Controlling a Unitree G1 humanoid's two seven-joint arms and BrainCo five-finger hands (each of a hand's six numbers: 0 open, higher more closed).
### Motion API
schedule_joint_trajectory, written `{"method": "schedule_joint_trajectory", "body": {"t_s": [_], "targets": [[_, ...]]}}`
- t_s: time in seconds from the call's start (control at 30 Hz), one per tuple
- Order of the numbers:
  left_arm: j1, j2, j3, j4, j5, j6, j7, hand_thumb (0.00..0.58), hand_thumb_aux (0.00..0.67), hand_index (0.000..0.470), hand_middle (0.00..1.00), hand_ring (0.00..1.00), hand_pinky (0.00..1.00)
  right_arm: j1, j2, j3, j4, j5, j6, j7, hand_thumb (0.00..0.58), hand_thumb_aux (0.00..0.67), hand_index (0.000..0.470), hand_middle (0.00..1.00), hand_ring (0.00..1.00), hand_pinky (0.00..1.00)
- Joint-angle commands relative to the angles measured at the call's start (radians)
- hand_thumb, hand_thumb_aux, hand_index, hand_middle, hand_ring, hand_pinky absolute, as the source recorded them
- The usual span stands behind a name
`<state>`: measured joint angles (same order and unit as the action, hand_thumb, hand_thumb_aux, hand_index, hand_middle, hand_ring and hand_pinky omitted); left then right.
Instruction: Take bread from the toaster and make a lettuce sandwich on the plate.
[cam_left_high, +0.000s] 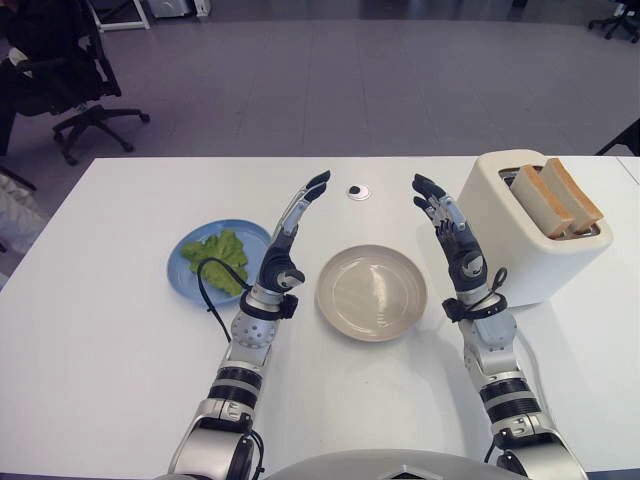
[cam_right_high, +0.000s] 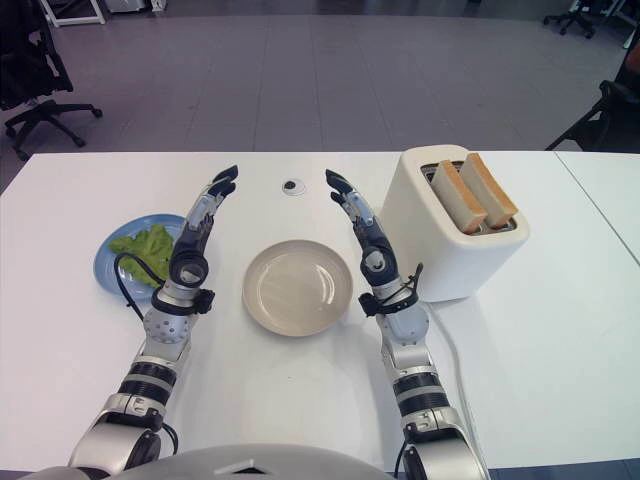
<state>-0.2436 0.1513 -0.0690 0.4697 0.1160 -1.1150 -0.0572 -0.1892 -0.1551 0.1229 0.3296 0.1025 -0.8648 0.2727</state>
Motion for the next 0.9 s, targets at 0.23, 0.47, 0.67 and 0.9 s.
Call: {"method": "schedule_joint_trajectory", "body": {"t_s": [0.23,0.47,0.67,0.9], "targets": [[-0.006,0.001,0.006,0.008,0.0,0.001,-0.004,0.0,0.0,0.0,0.0,0.0,0.0,-0.02,0.012,-0.022,0.007,-0.011,-0.003,0.011,0.0,0.0,0.0,0.0,0.0,0.0],[0.0,0.003,0.01,-0.003,0.0,0.0,-0.003,0.0,0.0,0.0,0.0,0.0,0.0,-0.021,0.014,-0.03,-0.039,-0.022,-0.003,0.005,0.0,0.0,0.0,0.0,0.0,0.0],[-0.001,0.025,0.036,0.0,0.008,-0.002,0.004,0.0,0.0,0.0,0.0,0.0,0.0,0.01,-0.101,-0.206,-0.301,-0.035,0.051,-0.053,0.0,0.0,0.0,0.0,0.0,0.0],[0.002,0.025,0.054,0.004,0.027,-0.003,0.016,0.0,0.0,0.0,0.0,0.0,0.0,0.004,-0.336,-0.529,-0.253,-0.248,0.184,-0.213,0.0,0.0,0.0,0.0,0.0,0.0]]}}
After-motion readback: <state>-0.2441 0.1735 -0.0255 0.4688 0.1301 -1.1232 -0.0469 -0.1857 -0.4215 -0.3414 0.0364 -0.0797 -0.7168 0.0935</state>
